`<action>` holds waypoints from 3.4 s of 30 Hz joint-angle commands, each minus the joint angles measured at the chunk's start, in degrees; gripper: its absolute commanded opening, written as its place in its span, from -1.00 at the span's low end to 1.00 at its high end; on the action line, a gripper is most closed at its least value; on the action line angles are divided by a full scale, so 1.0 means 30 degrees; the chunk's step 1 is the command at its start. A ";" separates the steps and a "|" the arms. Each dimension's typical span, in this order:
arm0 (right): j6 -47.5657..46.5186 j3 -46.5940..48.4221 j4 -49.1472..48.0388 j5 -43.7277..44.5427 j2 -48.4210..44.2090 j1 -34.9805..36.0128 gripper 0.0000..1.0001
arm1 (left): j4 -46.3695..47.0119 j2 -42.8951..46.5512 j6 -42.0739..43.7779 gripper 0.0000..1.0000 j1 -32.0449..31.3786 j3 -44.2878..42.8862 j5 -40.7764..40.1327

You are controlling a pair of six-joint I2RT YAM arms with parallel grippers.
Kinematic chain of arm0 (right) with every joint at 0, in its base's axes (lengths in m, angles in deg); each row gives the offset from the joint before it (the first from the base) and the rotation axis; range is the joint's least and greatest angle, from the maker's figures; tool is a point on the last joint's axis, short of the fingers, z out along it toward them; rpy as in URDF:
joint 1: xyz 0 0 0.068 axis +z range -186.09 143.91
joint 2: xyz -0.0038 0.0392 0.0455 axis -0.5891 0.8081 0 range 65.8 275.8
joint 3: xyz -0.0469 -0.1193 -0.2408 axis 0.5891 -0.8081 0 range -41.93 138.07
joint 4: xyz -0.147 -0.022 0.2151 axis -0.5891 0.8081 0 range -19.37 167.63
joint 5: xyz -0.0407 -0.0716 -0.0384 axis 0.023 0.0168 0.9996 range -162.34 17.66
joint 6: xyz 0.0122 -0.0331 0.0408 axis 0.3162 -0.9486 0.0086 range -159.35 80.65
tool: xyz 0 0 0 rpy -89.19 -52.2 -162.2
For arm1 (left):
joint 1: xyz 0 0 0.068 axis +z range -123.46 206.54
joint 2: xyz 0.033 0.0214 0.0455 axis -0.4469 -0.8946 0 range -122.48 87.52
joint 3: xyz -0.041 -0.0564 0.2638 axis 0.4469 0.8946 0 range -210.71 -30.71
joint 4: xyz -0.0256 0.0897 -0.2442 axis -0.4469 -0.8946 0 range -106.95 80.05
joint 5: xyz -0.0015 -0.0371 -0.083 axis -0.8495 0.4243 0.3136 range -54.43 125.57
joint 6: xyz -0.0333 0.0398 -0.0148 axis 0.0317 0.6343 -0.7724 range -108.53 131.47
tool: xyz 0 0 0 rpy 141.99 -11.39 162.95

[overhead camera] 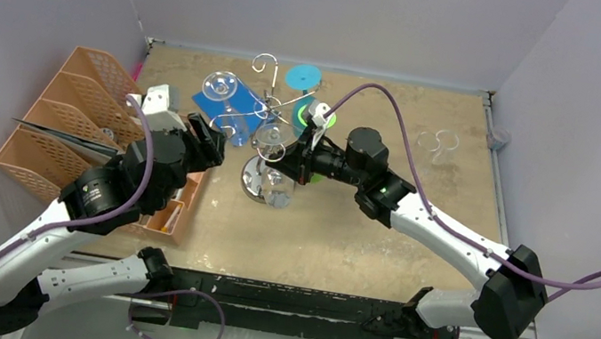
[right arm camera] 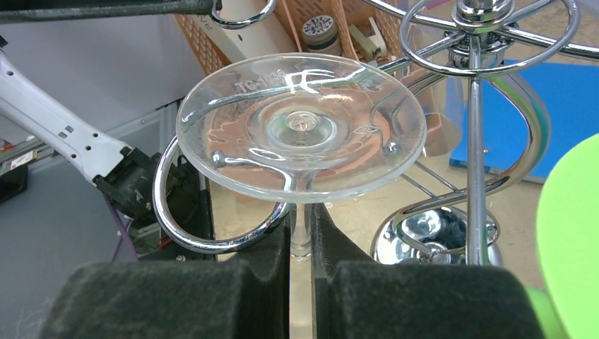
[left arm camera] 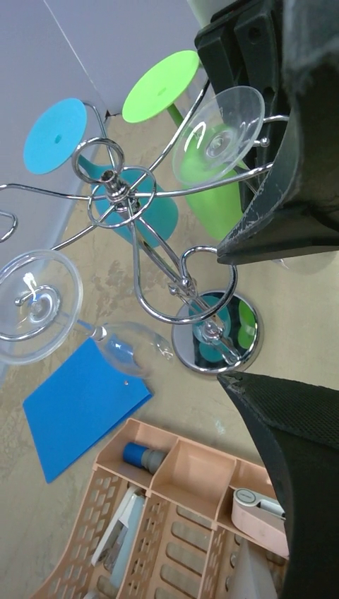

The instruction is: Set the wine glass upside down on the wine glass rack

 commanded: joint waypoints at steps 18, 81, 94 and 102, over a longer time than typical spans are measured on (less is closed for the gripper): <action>-0.2397 -0.0374 -0.4607 -0.2132 -0.0493 0.0025 -1.00 | 0.3627 0.0573 -0.1652 0.19 0.0003 0.1854 -0.0801; -0.2017 -0.3874 -0.8261 0.5321 -0.2310 0.2130 -1.00 | 0.2839 -0.1284 -0.2275 -0.92 -0.0009 0.0099 -0.1466; -0.1541 -0.4336 -0.9278 0.8502 -0.2210 0.3805 -1.00 | 0.0512 -0.1748 -0.6479 -0.97 0.0002 -0.0235 -0.3715; -0.1695 -0.4928 -0.9528 0.9447 -0.2155 0.4289 -1.00 | 0.0307 -0.1710 -0.6830 -0.98 0.0009 -0.0095 -0.3899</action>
